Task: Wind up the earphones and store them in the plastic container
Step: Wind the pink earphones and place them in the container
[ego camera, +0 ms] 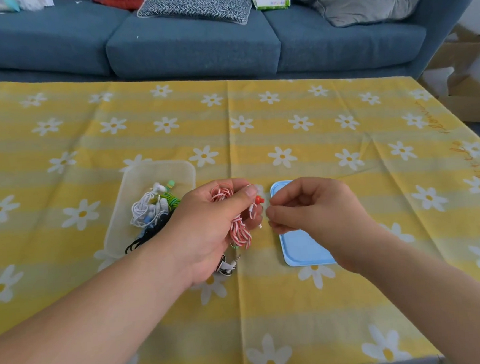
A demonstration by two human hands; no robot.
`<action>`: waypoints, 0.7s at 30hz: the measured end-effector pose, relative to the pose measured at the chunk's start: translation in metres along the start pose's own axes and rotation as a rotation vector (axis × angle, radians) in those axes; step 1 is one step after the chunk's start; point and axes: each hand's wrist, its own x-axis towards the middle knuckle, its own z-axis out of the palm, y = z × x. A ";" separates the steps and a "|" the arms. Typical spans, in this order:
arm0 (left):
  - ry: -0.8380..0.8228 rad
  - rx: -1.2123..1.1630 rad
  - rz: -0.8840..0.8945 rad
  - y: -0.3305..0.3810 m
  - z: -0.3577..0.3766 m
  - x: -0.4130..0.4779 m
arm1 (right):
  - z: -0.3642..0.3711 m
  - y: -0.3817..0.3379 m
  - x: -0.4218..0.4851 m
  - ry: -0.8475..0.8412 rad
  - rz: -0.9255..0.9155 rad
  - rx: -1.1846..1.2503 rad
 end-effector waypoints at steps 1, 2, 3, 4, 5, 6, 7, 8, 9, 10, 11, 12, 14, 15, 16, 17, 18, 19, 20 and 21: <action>-0.002 0.010 0.003 0.000 0.000 0.000 | 0.001 0.001 0.001 -0.003 0.006 0.040; 0.000 0.025 0.003 0.001 0.001 0.000 | 0.001 0.001 0.002 -0.010 0.022 0.093; 0.002 0.039 0.002 0.001 0.001 -0.001 | 0.002 0.001 0.002 -0.022 0.041 0.144; 0.004 0.048 0.000 0.001 0.001 -0.001 | 0.002 0.001 0.002 -0.036 0.055 0.183; 0.005 0.051 -0.003 0.000 0.001 -0.001 | 0.001 0.002 0.003 -0.055 0.065 0.208; 0.007 0.051 -0.008 0.000 0.001 -0.001 | 0.001 0.002 0.003 -0.080 0.070 0.219; 0.008 0.049 -0.013 0.000 0.001 -0.001 | 0.001 0.002 0.003 -0.105 0.070 0.222; 0.006 0.046 -0.015 0.000 0.001 -0.001 | 0.002 0.003 0.003 -0.123 0.070 0.223; 0.001 0.040 -0.016 0.000 0.001 -0.001 | 0.002 0.004 0.003 -0.134 0.075 0.229; -0.006 0.028 -0.015 0.000 0.001 -0.001 | 0.002 0.005 0.003 -0.138 0.087 0.245; -0.013 0.010 -0.013 0.000 0.001 -0.001 | 0.002 0.006 0.003 -0.140 0.101 0.268; -0.020 -0.004 -0.010 0.000 0.001 -0.001 | 0.001 0.007 0.003 -0.140 0.114 0.294; -0.035 -0.014 -0.003 0.000 0.001 -0.001 | -0.001 0.007 0.005 -0.145 0.127 0.349; -0.042 -0.018 -0.002 0.000 0.001 -0.001 | -0.002 0.007 0.006 -0.150 0.130 0.382; -0.048 -0.024 -0.001 0.001 0.001 -0.002 | -0.003 0.007 0.006 -0.151 0.131 0.413; -0.054 -0.026 0.000 0.001 0.001 -0.002 | -0.003 0.007 0.007 -0.150 0.131 0.434; -0.059 -0.020 0.002 0.002 0.001 -0.002 | -0.004 0.007 0.007 -0.149 0.132 0.443; -0.063 -0.012 0.003 0.002 0.001 -0.002 | -0.004 0.008 0.008 -0.150 0.134 0.446; -0.067 -0.005 0.004 0.002 0.001 -0.002 | -0.004 0.008 0.008 -0.154 0.134 0.446; -0.068 0.001 0.007 0.001 0.001 -0.003 | -0.005 0.009 0.009 -0.160 0.134 0.446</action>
